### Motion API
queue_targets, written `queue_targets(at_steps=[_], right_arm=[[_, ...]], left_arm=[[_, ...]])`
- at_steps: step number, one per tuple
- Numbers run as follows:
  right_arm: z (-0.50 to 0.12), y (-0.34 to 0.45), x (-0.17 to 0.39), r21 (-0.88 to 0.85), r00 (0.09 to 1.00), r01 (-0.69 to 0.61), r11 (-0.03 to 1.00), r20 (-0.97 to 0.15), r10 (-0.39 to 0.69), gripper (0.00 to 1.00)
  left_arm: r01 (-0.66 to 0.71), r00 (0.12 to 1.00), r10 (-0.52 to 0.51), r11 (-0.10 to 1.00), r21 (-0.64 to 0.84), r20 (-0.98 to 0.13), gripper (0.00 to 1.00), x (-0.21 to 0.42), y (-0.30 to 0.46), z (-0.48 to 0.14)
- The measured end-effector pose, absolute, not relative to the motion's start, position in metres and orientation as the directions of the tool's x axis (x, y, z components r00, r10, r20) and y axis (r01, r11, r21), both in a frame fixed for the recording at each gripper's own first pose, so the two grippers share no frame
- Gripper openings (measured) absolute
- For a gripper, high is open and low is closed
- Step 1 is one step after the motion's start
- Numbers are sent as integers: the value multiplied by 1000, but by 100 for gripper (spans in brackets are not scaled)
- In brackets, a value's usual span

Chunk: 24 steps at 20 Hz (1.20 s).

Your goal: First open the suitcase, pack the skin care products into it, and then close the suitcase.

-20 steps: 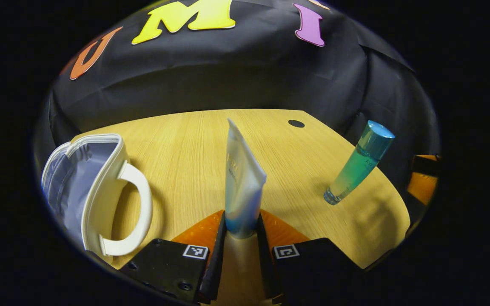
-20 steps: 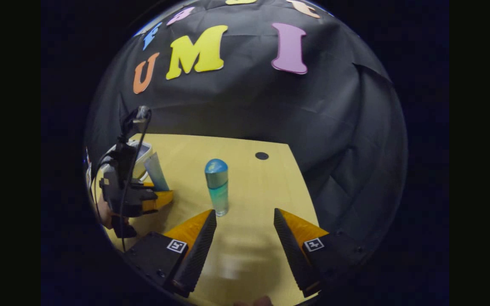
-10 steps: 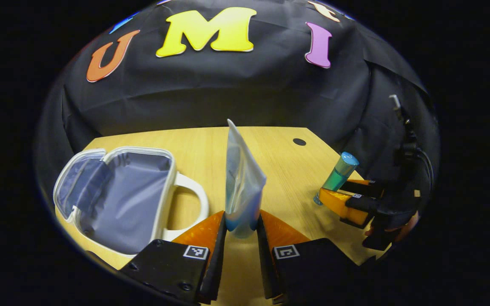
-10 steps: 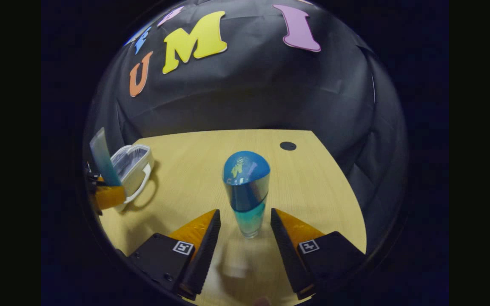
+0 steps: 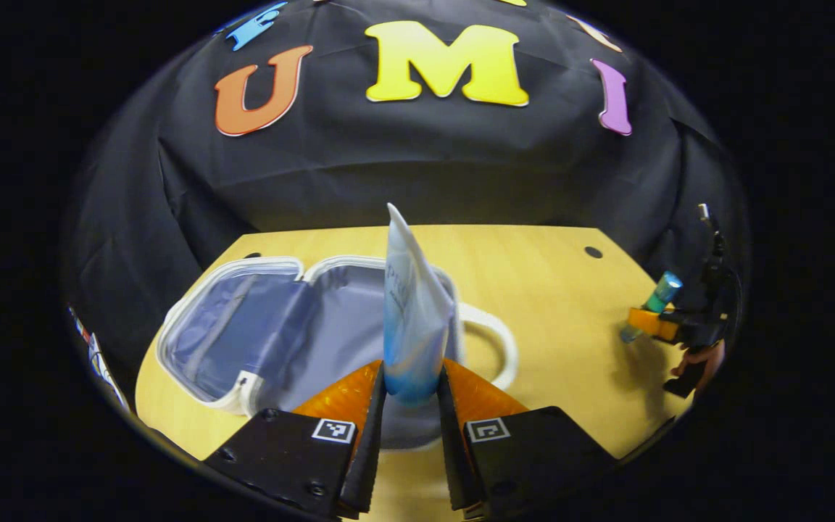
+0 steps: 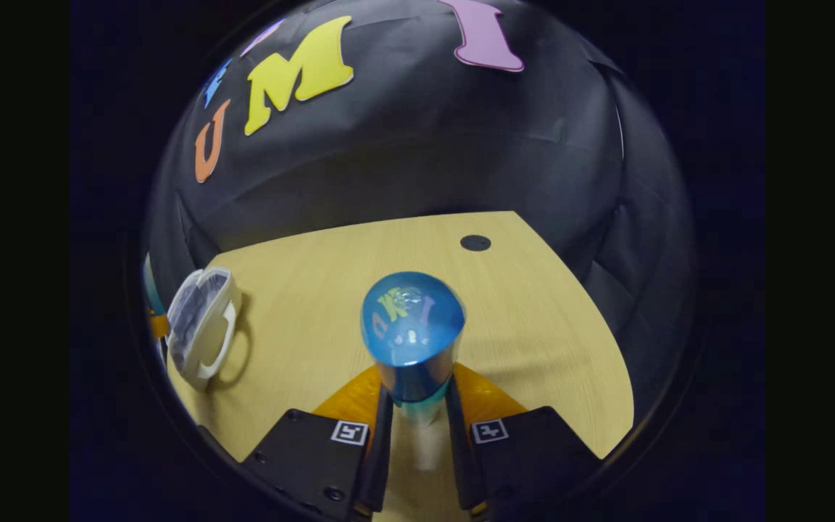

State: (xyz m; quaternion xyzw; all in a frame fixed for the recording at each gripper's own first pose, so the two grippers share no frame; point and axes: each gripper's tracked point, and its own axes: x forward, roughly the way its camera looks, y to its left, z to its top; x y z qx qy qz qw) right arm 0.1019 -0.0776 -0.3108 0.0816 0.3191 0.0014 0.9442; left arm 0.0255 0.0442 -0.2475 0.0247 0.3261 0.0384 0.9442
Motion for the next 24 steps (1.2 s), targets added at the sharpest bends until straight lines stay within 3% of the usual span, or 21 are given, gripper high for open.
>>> queue_targets(at_steps=[6,12,24], right_arm=[[-260,-45,55,224,784,31,974,-610,115,35],[-210,-21,25,282,797,7,959,-581,164,35],[-169,-9,6,257,822,-84,963,-527,213,35]], left_arm=[[-110,599,195,981,161,-777,42,14,127,-318],[-48,435,229,972,231,-871,40,17,134,-349],[8,355,329,935,355,-875,43,31,132,-349]])
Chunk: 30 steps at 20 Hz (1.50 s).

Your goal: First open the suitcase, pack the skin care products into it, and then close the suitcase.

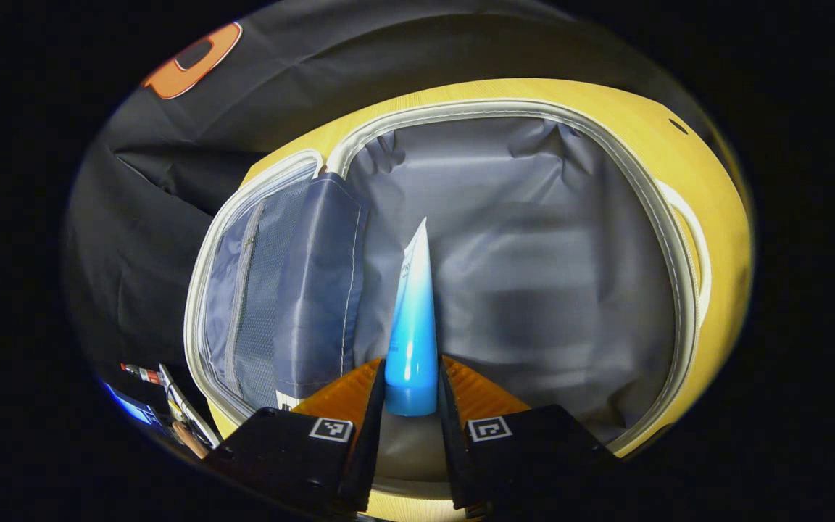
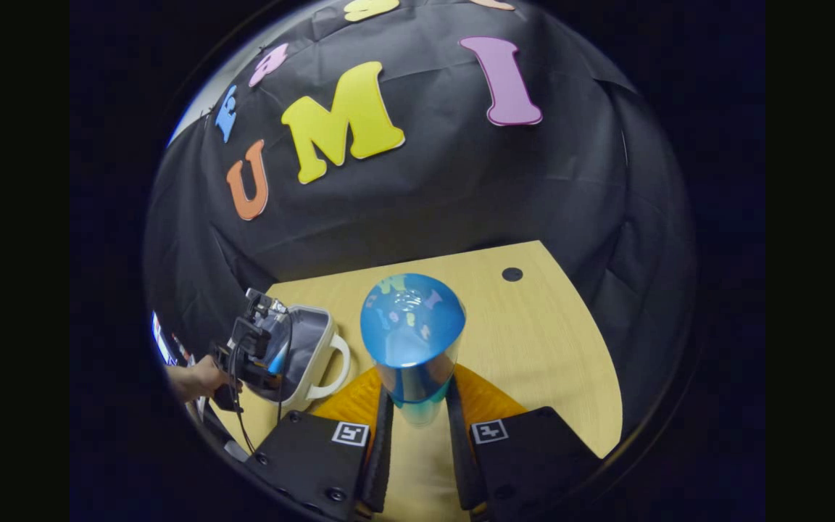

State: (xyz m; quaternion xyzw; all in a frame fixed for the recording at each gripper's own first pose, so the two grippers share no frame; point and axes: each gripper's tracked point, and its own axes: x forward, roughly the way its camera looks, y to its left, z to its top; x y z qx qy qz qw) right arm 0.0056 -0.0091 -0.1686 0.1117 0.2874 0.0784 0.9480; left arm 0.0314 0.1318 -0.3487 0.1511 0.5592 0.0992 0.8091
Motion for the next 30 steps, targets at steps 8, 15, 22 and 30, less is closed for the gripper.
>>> queue_targets(at_steps=[8,15,22,30], right_arm=[[-162,82,15,251,761,-260,932,-540,358,35],[-217,267,41,375,562,-372,849,-637,527,33],[-307,336,44,403,390,-195,894,-805,447,35],[-338,333,49,351,346,-29,936,-875,338,35]], left_arm=[[-23,537,220,969,247,-814,87,35,117,-306],[-106,730,195,979,173,-655,99,-26,175,-213],[-266,688,251,960,86,-681,99,-103,241,-223],[-269,685,252,959,84,-684,99,-122,256,-227]])
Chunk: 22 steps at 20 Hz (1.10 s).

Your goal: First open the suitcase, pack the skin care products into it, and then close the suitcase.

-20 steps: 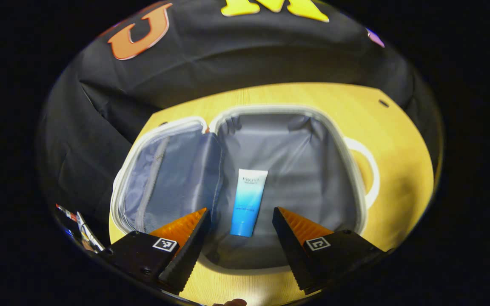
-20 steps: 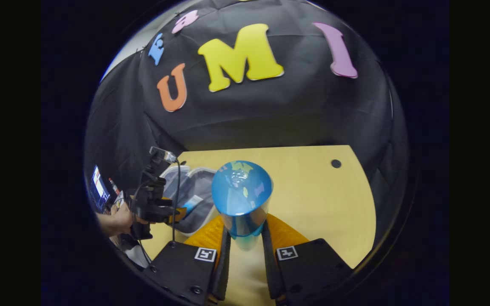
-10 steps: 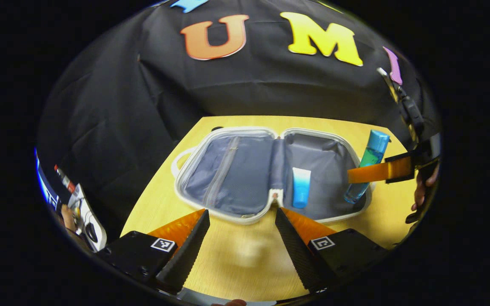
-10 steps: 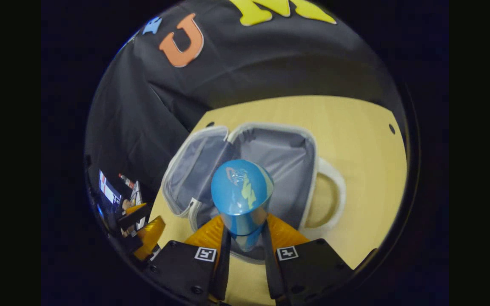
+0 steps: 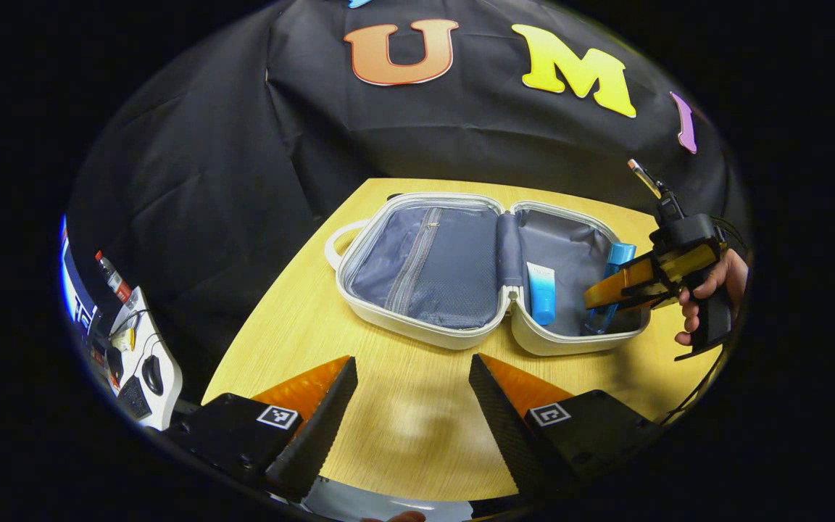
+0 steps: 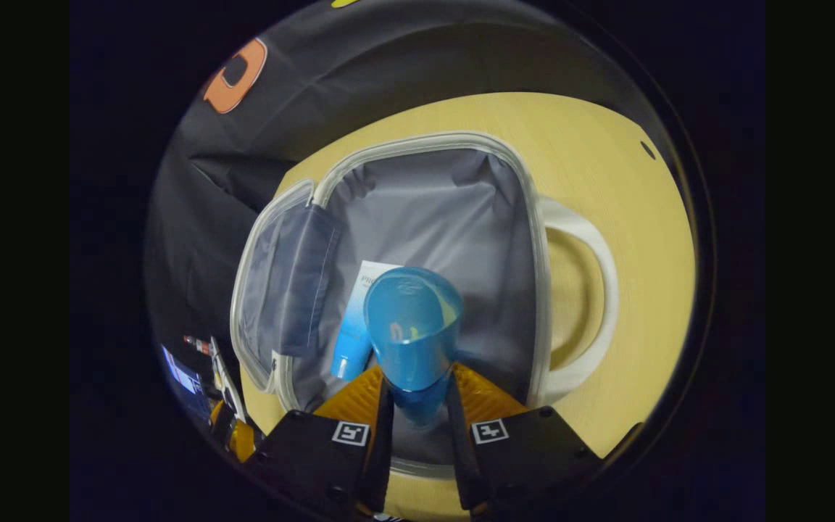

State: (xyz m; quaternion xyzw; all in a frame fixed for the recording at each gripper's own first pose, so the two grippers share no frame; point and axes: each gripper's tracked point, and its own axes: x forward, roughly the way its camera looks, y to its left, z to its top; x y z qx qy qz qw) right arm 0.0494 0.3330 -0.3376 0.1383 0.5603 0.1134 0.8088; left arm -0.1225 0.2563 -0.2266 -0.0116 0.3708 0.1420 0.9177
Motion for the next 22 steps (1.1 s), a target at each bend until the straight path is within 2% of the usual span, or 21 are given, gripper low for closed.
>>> queue_targets(at_steps=[6,16,18,19,22], right_arm=[[-345,325,53,263,332,30,964,-913,239,35],[-360,318,53,117,237,160,980,-968,77,37],[-363,318,55,99,234,140,985,-970,64,36],[-360,319,55,92,236,130,987,-970,59,41],[-353,320,48,114,245,123,986,-966,82,42]], left_arm=[[-271,686,242,960,68,-686,99,-122,257,-229],[-290,692,230,957,29,-685,99,-112,259,-228],[-297,697,214,955,-4,-684,99,-109,258,-229],[-297,697,202,955,-21,-688,99,-106,257,-230],[-306,704,172,949,-76,-689,100,-102,263,-233]])
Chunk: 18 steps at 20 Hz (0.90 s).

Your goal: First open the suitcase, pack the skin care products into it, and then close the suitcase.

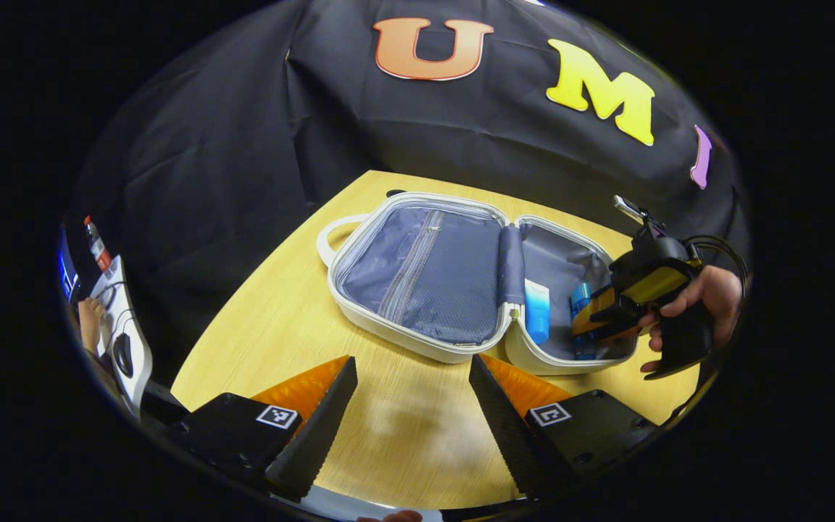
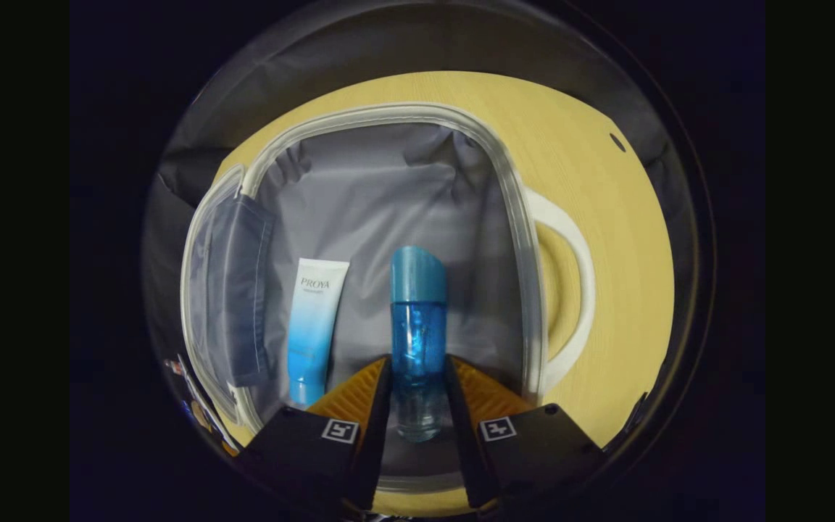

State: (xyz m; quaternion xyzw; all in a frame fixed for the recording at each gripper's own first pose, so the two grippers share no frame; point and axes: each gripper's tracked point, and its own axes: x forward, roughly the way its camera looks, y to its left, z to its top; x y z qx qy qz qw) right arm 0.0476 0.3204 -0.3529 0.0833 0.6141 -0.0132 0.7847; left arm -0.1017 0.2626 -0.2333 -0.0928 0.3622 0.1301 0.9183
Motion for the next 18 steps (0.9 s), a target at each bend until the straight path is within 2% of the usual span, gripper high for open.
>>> queue_targets(at_steps=[4,7,8,9,10,11,13,18], right_arm=[[-322,323,36,171,312,31,985,-938,153,64],[-288,322,39,189,418,-85,978,-885,207,66],[-275,321,40,186,453,-129,974,-863,225,79],[-262,318,41,178,489,-175,968,-838,243,74],[-248,313,41,158,526,-227,961,-810,258,76],[-235,304,42,116,570,-277,954,-779,260,71],[-204,278,39,-2,666,-355,935,-702,252,77],[-176,226,16,-102,731,-355,929,-650,207,79]], left_arm=[[-334,718,191,938,-91,-669,100,-88,295,-233],[-353,734,204,929,-108,-648,100,-76,329,-229],[-345,747,188,929,-131,-637,100,-70,336,-227],[-333,759,171,931,-149,-628,100,-64,342,-227],[-313,776,153,936,-163,-612,100,-56,352,-224],[-300,782,143,939,-166,-607,100,-48,362,-226],[-300,788,129,934,-193,-602,99,-24,393,-228],[-300,795,70,909,-290,-603,97,30,438,-244]])
